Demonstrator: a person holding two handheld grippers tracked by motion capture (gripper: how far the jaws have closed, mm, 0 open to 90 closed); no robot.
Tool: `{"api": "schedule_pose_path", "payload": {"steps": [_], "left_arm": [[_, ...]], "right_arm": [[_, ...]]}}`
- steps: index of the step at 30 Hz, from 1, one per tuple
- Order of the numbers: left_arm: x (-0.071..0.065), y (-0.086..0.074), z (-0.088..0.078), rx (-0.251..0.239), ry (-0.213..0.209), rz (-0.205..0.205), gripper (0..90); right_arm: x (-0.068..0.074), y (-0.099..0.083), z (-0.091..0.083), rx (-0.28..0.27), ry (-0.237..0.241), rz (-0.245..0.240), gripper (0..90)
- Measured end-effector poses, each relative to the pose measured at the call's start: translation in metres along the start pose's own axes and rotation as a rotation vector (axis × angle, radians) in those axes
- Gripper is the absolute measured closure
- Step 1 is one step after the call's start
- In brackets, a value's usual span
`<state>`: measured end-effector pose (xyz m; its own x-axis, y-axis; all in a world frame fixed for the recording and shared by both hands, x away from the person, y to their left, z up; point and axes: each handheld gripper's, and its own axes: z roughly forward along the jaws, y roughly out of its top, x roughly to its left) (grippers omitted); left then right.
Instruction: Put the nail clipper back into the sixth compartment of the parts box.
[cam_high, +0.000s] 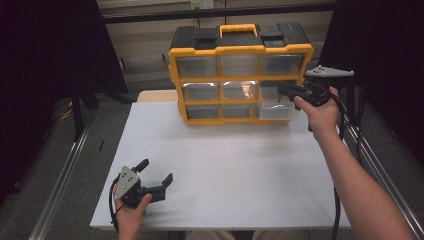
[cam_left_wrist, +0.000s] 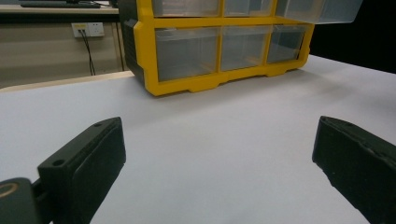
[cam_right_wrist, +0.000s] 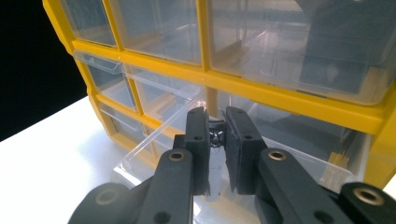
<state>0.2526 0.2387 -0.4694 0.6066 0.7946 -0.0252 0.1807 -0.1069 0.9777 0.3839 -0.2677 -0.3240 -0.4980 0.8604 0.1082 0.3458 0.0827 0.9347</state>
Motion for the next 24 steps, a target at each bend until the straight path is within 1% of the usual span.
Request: {"api": "schedule_pose_path", "payload": {"steps": [1, 2, 4, 6, 8, 11, 13, 14, 16, 17, 18, 20, 21, 22, 23, 24], "left_arm": [[0.0009, 0.0000, 0.0002, -0.003, 0.005, 0.001, 2.9], [0.0006, 0.0000, 0.0002, -0.004, 0.003, -0.004, 2.9], [0.0008, 0.0000, 0.0000, -0.003, 0.004, -0.001, 2.9], [0.0008, -0.0002, 0.0001, -0.004, 0.003, -0.007, 2.9], [0.0007, -0.0004, 0.0003, -0.003, 0.014, -0.004, 2.9], [0.0007, -0.0003, 0.0003, -0.003, 0.011, -0.004, 2.8], [0.0004, -0.0008, 0.0003, -0.002, 0.008, -0.016, 2.9], [0.0009, -0.0009, 0.0002, -0.003, 0.010, -0.009, 2.8], [0.0016, -0.0009, -0.0008, 0.000, 0.019, -0.003, 2.9], [0.0019, -0.0008, -0.0010, 0.002, 0.011, -0.006, 2.8], [0.0019, -0.0007, -0.0011, 0.001, 0.013, -0.006, 2.9], [0.0011, -0.0008, -0.0005, -0.004, 0.011, -0.012, 2.8], [0.0011, -0.0007, -0.0007, -0.001, 0.019, -0.003, 2.9], [0.0004, -0.0009, -0.0003, 0.001, 0.012, -0.012, 2.9], [0.0008, -0.0005, -0.0005, 0.000, 0.018, 0.000, 2.9], [0.0008, -0.0005, -0.0003, -0.001, 0.007, -0.005, 2.8]], "right_arm": [[0.0004, -0.0004, 0.0003, 0.000, -0.004, 0.002, 80.5], [0.0003, -0.0005, 0.0007, 0.001, 0.000, 0.000, 80.5], [0.0004, -0.0007, 0.0010, 0.001, 0.000, -0.002, 80.5], [0.0003, -0.0009, 0.0014, 0.001, 0.003, 0.004, 80.5], [0.0000, -0.0010, 0.0018, 0.002, 0.010, 0.001, 80.5], [-0.0001, -0.0010, 0.0021, -0.001, 0.008, 0.005, 80.4], [-0.0001, -0.0012, 0.0022, -0.002, 0.000, 0.005, 79.9], [-0.0002, -0.0013, 0.0021, -0.004, 0.000, 0.011, 78.3], [-0.0004, -0.0011, 0.0012, -0.032, 0.001, 0.019, 69.9], [-0.0001, -0.0007, 0.0010, -0.034, 0.001, 0.013, 68.0], [0.0007, -0.0003, 0.0006, -0.034, 0.000, 0.009, 65.9], [0.0013, -0.0003, 0.0000, -0.038, 0.013, 0.021, 58.3], [0.0016, -0.0003, -0.0003, -0.042, 0.012, 0.016, 56.2], [0.0022, -0.0002, -0.0007, -0.042, 0.009, 0.011, 53.2], [0.0028, -0.0001, -0.0011, -0.045, 0.004, 0.006, 50.0], [0.0033, -0.0001, -0.0013, -0.052, 0.010, 0.010, 46.1]]}}
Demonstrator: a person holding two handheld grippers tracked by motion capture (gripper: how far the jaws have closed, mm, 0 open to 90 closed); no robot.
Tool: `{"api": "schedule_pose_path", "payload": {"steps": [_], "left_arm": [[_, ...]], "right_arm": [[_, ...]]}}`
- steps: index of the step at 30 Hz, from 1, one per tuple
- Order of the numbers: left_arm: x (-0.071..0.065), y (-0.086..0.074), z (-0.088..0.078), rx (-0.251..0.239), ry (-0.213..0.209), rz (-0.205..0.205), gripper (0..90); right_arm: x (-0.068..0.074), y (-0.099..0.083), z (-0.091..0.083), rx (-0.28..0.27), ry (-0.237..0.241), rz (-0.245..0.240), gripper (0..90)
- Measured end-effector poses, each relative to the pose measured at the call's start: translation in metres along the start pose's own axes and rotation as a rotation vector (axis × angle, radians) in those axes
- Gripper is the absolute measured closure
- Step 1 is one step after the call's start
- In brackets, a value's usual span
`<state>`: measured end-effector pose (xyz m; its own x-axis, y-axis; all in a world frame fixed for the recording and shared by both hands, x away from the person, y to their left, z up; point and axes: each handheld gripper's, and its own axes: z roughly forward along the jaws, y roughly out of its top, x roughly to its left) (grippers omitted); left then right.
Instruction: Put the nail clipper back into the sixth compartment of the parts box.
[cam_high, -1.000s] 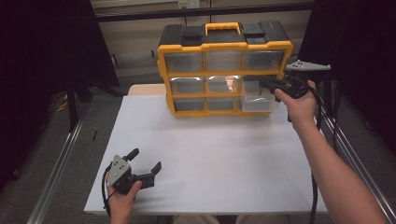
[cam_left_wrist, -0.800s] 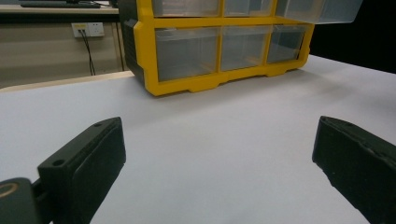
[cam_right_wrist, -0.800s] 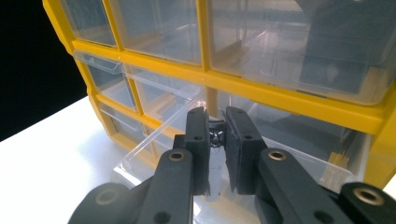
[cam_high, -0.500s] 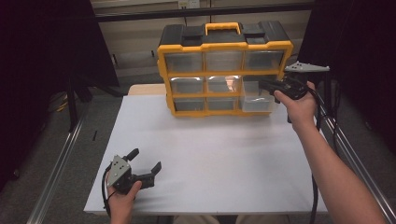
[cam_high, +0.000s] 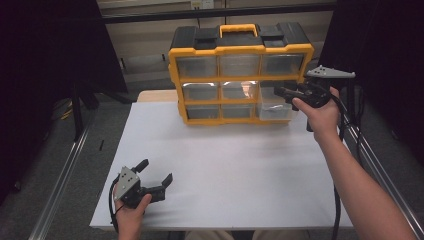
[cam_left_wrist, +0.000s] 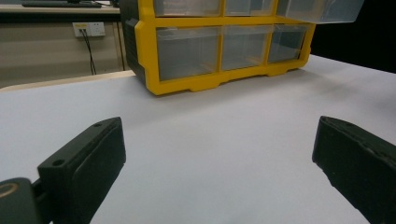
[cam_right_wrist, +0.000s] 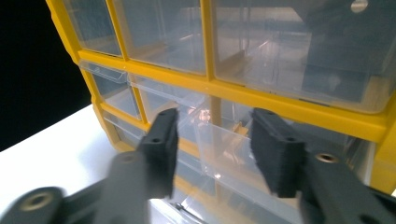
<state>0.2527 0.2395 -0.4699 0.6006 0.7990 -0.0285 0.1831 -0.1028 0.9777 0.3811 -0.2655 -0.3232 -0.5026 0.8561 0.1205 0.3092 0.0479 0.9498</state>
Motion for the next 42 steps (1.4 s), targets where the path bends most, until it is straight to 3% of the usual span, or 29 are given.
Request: {"api": "schedule_pose_path", "payload": {"steps": [7, 11, 12, 21, 22, 30, 34, 39, 42], "left_arm": [[0.000, 0.000, -0.001, -0.001, 0.004, -0.001, 2.8], [-0.001, 0.001, -0.002, 0.001, 0.013, 0.008, 2.8], [-0.001, 0.001, -0.001, -0.007, 0.009, -0.007, 2.9], [-0.002, 0.000, 0.000, -0.001, 0.005, 0.002, 2.9], [-0.003, 0.000, 0.000, -0.002, 0.008, -0.012, 2.9], [-0.003, 0.000, -0.001, 0.002, 0.012, 0.003, 2.9], [-0.003, 0.000, -0.001, 0.001, 0.007, 0.003, 2.9], [-0.004, -0.001, -0.001, -0.003, 0.017, -0.006, 2.9], [-0.004, 0.000, -0.001, 0.004, 0.008, -0.002, 2.9]], "right_arm": [[0.007, -0.002, -0.004, -0.013, 0.049, -0.016, 28.1], [0.012, -0.006, -0.009, -0.039, 0.073, -0.036, 22.8], [0.014, -0.008, -0.011, -0.036, 0.083, -0.037, 22.0], [0.026, -0.024, -0.033, -0.052, 0.130, -0.084, 16.9], [0.027, -0.026, -0.035, -0.057, 0.137, -0.088, 16.1], [0.030, -0.047, -0.056, -0.073, 0.169, -0.084, 11.8], [0.030, -0.058, -0.066, -0.079, 0.180, -0.073, 9.8], [0.030, -0.071, -0.078, -0.072, 0.168, -0.102, 8.4], [0.029, -0.080, -0.083, -0.081, 0.173, -0.087, 7.8]]}}
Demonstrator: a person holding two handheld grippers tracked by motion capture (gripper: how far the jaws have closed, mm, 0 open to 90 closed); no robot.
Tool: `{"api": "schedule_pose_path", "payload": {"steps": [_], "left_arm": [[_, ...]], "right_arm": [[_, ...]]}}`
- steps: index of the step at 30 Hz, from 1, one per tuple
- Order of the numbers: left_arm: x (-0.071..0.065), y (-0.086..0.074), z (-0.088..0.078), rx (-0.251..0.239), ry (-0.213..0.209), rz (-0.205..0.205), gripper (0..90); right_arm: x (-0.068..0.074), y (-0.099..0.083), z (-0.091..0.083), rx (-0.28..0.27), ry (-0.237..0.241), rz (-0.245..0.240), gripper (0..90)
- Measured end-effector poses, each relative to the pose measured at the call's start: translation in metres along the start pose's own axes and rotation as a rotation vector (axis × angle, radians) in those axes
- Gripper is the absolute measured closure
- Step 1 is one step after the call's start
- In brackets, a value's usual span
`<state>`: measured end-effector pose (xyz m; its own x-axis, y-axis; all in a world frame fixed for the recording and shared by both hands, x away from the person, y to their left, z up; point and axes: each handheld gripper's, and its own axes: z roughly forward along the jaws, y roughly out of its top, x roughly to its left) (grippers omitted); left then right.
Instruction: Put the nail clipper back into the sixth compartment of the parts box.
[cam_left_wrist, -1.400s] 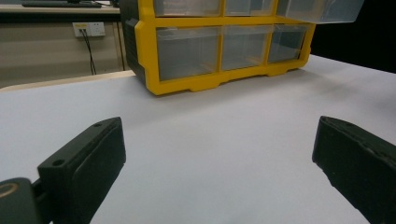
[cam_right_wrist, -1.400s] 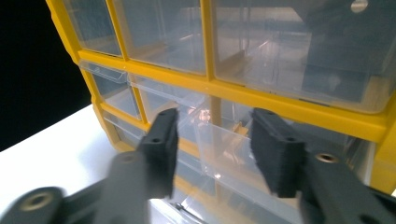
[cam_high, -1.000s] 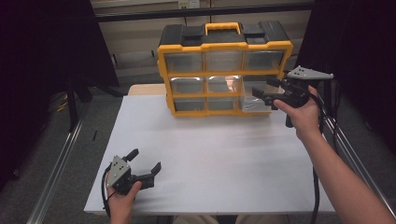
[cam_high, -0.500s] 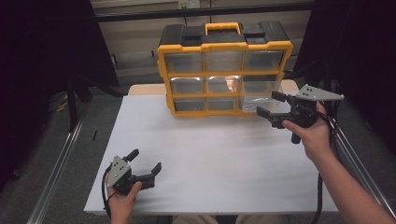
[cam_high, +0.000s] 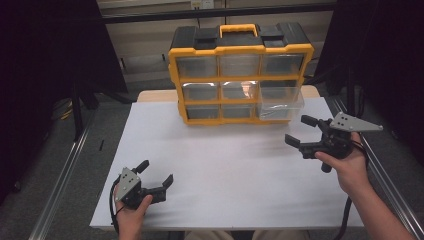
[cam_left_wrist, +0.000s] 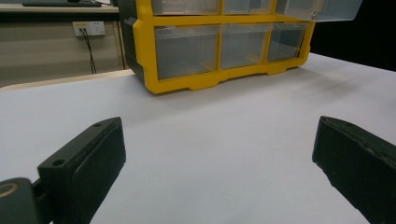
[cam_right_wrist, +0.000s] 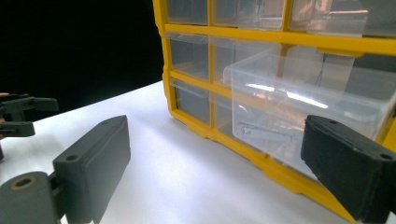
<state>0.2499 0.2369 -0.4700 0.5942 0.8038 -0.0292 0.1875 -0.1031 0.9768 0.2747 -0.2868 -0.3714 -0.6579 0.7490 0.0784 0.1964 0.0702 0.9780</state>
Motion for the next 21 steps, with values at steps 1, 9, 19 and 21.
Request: {"api": "schedule_pose_path", "payload": {"steps": [1, 9, 19, 21], "left_arm": [[0.000, 0.000, 0.000, 0.000, -0.001, -0.001, 2.9], [0.000, 0.000, -0.001, 0.000, 0.002, -0.002, 2.9], [0.000, -0.001, -0.001, 0.003, 0.001, 0.002, 2.9], [0.000, -0.001, -0.001, 0.006, 0.001, 0.004, 2.9]], "right_arm": [[0.000, -0.003, -0.002, 0.001, -0.002, 0.003, 7.4], [0.004, -0.028, -0.015, 0.012, -0.001, 0.016, 6.9], [0.005, -0.056, -0.027, 0.025, -0.004, 0.029, 5.4], [0.007, -0.062, -0.030, 0.034, 0.000, 0.024, 5.0]]}}
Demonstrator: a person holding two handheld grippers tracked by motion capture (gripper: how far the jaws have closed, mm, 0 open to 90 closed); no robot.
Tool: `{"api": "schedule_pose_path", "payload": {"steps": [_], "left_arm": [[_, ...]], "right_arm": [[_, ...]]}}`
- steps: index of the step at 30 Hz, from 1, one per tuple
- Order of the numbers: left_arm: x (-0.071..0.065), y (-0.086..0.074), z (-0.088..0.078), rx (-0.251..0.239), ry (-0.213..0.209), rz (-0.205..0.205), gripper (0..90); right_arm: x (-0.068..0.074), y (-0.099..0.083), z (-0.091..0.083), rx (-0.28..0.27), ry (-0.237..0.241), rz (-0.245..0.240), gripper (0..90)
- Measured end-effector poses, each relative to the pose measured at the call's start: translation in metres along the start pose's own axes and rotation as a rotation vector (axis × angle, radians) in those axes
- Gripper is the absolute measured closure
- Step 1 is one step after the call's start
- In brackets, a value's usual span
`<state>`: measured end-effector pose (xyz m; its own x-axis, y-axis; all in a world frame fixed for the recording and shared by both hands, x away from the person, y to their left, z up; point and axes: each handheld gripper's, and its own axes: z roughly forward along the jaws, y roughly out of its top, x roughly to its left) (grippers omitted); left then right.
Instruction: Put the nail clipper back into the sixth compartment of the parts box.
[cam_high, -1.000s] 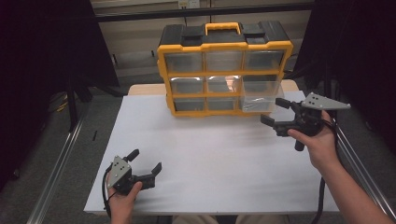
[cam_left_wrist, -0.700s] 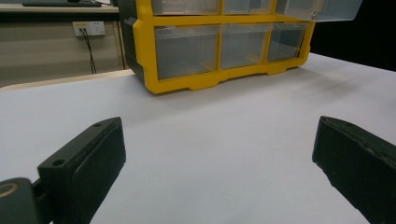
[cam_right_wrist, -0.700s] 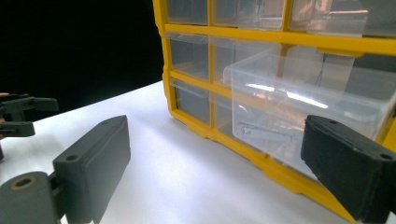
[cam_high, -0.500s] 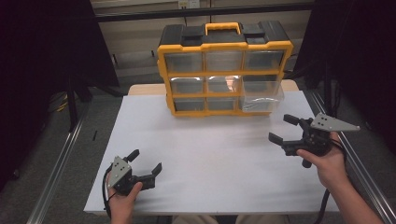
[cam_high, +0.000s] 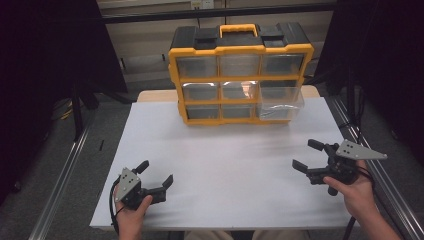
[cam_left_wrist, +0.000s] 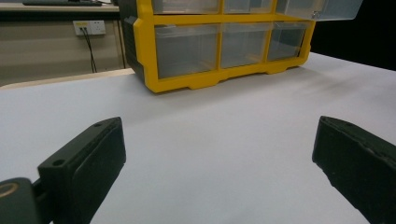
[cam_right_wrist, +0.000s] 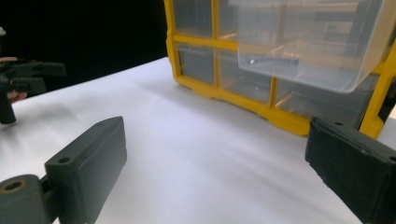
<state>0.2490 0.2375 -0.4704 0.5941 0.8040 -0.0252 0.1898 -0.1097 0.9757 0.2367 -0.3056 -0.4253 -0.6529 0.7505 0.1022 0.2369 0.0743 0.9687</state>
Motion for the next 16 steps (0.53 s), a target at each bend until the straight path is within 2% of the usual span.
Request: {"api": "schedule_pose_path", "payload": {"steps": [3, 5, 7, 9, 11, 12, 13, 16], "left_arm": [[-0.001, 0.000, 0.000, -0.002, -0.002, -0.001, 2.9], [0.000, 0.000, 0.000, -0.003, -0.002, -0.001, 2.9], [0.000, 0.000, 0.000, 0.001, -0.004, 0.001, 2.9], [0.000, 0.000, 0.000, -0.001, -0.004, -0.004, 2.9], [0.000, 0.000, 0.001, -0.003, -0.010, -0.006, 2.9], [0.001, 0.000, 0.001, -0.002, -0.011, 0.006, 2.9], [0.000, 0.000, 0.001, -0.001, -0.016, -0.002, 2.9], [0.000, 0.000, 0.002, 0.004, -0.008, 0.000, 2.9]], "right_arm": [[0.002, -0.008, -0.003, 0.012, 0.004, -0.012, 4.7], [0.005, -0.014, -0.005, 0.006, -0.007, -0.015, 4.4], [0.005, -0.020, -0.007, 0.000, 0.002, -0.022, 4.2], [0.005, -0.025, -0.009, -0.011, -0.004, -0.012, 3.9], [0.006, -0.028, -0.011, -0.016, -0.010, -0.020, 3.9], [0.006, -0.030, -0.011, -0.016, -0.020, -0.030, 3.9], [0.006, -0.031, -0.010, -0.022, -0.017, -0.026, 3.7], [0.007, -0.033, -0.009, -0.007, -0.019, -0.036, 3.6]]}}
